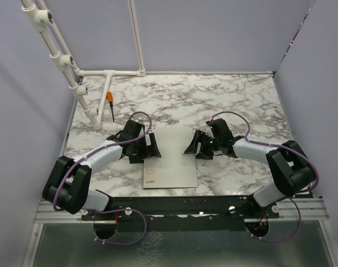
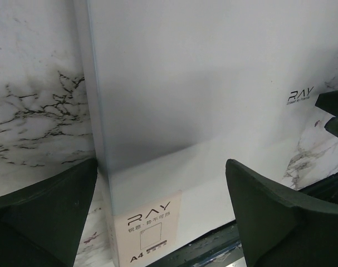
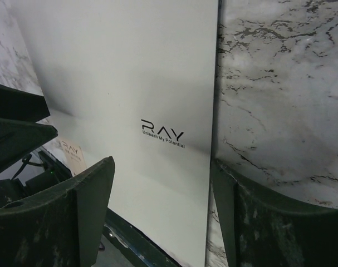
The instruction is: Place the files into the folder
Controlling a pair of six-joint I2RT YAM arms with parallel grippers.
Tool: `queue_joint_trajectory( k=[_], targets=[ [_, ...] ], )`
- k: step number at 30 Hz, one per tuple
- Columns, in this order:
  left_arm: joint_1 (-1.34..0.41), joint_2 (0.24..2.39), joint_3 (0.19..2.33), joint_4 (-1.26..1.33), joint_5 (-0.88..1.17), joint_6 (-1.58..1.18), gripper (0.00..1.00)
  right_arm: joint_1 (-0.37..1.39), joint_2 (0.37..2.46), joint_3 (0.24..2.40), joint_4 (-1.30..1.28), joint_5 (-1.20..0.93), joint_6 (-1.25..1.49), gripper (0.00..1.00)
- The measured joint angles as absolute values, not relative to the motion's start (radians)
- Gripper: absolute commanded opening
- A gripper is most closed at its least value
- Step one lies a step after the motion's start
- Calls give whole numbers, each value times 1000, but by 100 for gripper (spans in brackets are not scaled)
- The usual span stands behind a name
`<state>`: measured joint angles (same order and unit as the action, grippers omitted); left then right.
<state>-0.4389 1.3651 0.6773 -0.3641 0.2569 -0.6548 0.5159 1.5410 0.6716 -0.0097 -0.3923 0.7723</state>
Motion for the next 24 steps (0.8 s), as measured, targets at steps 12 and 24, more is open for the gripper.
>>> queue_joint_trajectory(
  k=[12, 24],
  targets=[
    [-466, 1443, 728, -303, 262, -683, 99, 511, 1549, 710, -48, -336, 759, 76],
    [-529, 1543, 799, -211, 263, -717, 99, 458, 1549, 764, -153, -220, 661, 76]
  ],
)
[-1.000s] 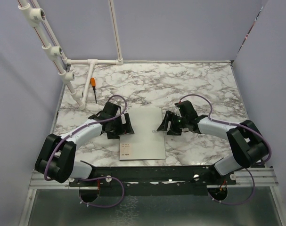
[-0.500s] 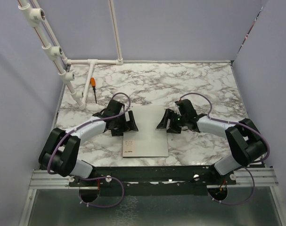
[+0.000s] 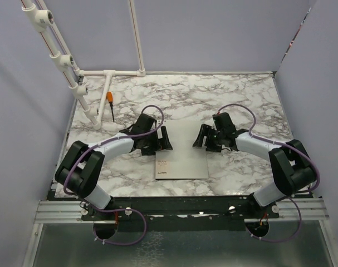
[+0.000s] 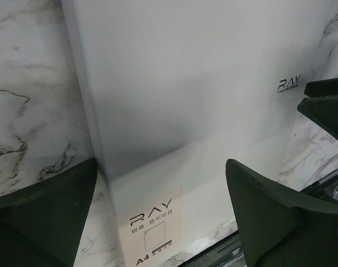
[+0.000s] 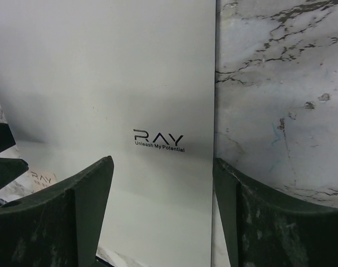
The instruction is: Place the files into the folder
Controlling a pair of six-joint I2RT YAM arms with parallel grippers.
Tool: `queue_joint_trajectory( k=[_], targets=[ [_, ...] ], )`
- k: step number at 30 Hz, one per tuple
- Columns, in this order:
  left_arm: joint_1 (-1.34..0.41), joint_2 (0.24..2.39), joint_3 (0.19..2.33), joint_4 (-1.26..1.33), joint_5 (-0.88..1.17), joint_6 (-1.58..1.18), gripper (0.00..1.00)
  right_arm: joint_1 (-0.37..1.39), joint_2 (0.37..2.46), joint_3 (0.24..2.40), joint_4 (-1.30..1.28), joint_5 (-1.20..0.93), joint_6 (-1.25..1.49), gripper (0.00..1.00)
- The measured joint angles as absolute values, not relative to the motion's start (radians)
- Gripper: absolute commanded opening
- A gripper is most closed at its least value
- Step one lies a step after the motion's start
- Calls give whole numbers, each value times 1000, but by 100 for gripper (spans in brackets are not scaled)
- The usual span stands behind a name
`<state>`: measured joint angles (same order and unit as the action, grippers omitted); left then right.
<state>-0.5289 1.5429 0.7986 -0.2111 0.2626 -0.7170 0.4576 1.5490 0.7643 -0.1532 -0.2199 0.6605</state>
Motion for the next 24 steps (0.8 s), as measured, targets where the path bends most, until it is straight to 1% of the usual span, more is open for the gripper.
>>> queue_joint_trajectory(
  k=[15, 24],
  targets=[
    [-545, 1610, 857, -180, 265, -722, 99, 426, 1546, 773, -175, -190, 621, 77],
    [-552, 1629, 886, -193, 262, -709, 99, 426, 1546, 799, -236, -156, 600, 79]
  ],
)
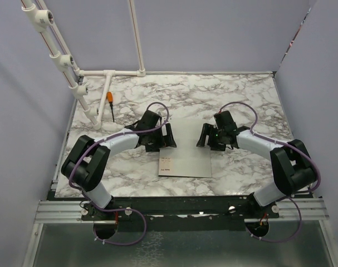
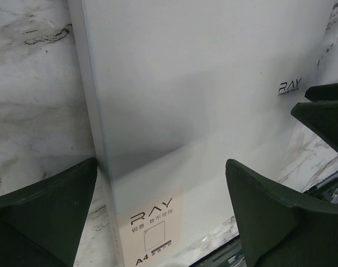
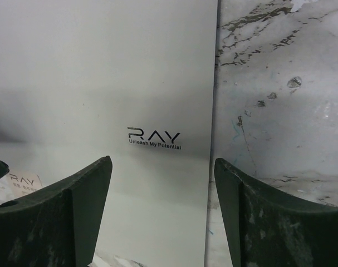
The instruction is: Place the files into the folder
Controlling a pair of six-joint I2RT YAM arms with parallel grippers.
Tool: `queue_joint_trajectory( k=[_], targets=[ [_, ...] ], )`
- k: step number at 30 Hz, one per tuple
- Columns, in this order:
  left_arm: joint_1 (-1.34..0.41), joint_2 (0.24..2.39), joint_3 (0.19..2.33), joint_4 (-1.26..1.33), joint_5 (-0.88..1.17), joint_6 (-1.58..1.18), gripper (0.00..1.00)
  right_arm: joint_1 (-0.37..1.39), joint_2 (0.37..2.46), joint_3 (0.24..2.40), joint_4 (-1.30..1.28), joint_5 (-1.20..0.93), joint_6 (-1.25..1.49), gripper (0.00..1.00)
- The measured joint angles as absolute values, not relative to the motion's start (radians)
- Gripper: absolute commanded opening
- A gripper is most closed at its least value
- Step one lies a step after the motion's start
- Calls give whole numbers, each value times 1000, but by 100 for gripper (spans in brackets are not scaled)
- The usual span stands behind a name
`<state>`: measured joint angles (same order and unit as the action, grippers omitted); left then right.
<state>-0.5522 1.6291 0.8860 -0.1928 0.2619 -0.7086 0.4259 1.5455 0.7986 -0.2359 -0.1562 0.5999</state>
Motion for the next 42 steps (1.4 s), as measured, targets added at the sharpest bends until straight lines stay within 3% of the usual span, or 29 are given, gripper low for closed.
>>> queue_joint_trajectory(
  k=[13, 23, 29, 35, 42],
  targets=[
    [-558, 1604, 1004, -417, 140, -611, 99, 426, 1438, 937, -391, -14, 522, 81],
    [-558, 1436, 1111, -522, 80, -537, 99, 426, 1254, 1000, -461, 80, 435, 84],
    [-558, 1294, 1169, -527, 43, -476, 99, 426, 1083, 1004, -463, 138, 390, 91],
    [-558, 1168, 1158, -518, -17, -435, 99, 426, 952, 999, -462, 190, 382, 92],
    [-558, 926, 989, -456, -89, -420, 99, 426, 785, 875, -450, 197, 392, 93]
  ],
)
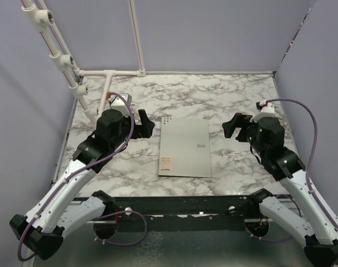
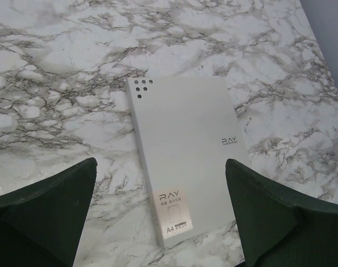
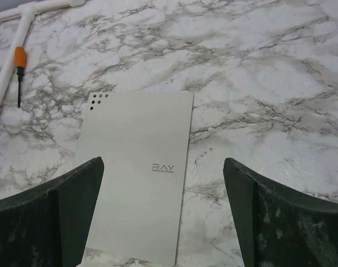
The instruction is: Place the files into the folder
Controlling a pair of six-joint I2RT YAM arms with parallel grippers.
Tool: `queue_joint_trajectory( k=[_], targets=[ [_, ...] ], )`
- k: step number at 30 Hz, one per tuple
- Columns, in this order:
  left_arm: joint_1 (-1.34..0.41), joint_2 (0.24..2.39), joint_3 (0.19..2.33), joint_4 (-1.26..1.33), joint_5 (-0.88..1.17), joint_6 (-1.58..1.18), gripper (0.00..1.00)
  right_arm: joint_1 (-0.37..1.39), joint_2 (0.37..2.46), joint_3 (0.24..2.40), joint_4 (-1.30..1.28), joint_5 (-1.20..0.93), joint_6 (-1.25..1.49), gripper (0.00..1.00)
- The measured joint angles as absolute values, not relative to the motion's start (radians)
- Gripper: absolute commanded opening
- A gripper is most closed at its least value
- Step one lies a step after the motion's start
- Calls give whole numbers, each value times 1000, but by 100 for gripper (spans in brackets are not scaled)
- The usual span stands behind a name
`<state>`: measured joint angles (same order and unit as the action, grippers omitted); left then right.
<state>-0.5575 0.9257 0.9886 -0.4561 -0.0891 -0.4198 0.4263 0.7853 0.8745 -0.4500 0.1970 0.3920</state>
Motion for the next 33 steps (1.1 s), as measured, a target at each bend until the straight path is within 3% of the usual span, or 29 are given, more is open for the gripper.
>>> queue_joint_trajectory(
  k=[14, 33],
  targets=[
    [-558, 780, 799, -379, -89, -425, 99, 426, 501, 721, -360, 132, 344, 94],
    [-558, 737, 750, -341, -26, -409, 99, 426, 425, 698, -315, 97, 312, 96]
  ],
)
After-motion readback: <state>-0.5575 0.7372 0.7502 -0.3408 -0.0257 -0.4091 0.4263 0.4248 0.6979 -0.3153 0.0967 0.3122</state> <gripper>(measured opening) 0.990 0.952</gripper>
